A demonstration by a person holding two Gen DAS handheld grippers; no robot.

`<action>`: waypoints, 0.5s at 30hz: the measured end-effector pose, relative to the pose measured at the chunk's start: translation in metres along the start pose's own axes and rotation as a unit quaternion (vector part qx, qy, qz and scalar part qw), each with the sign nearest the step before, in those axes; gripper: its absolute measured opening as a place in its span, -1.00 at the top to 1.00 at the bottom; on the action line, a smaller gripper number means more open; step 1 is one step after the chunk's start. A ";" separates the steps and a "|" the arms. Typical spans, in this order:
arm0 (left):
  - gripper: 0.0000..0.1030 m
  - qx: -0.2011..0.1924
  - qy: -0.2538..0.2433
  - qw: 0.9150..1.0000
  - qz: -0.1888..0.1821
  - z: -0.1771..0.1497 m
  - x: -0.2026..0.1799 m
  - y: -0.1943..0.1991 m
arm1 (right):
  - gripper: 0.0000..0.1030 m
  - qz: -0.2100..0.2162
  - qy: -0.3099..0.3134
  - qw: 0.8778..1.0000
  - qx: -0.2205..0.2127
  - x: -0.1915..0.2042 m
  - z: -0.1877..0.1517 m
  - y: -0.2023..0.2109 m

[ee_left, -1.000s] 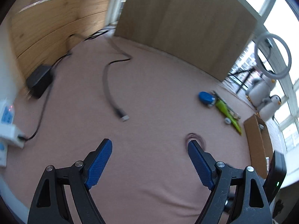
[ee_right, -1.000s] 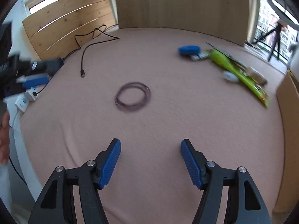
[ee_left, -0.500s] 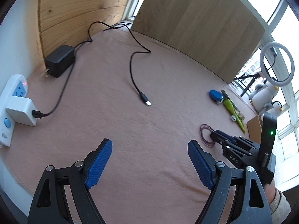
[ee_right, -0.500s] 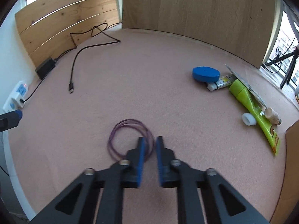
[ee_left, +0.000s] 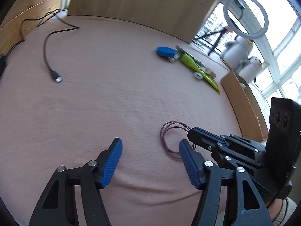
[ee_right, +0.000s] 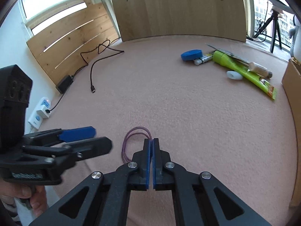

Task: Organize objects
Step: 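Close the left gripper on the cable coil beside the right gripper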

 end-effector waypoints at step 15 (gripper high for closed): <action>0.34 0.001 -0.084 0.996 -0.027 0.006 -0.044 -0.019 | 0.96 -0.001 0.017 0.999 -0.036 -0.002 0.004 0.032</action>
Point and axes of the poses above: each gripper's, at about its wrist camera, not at the fingertips, and y roughly against the way its jaws point, x to its left, z to its top, the point moved 1 cm from there along -y, roughly the way its jaws point, and after that the axes turned 8 degrees about x, right-handed, at the moved point
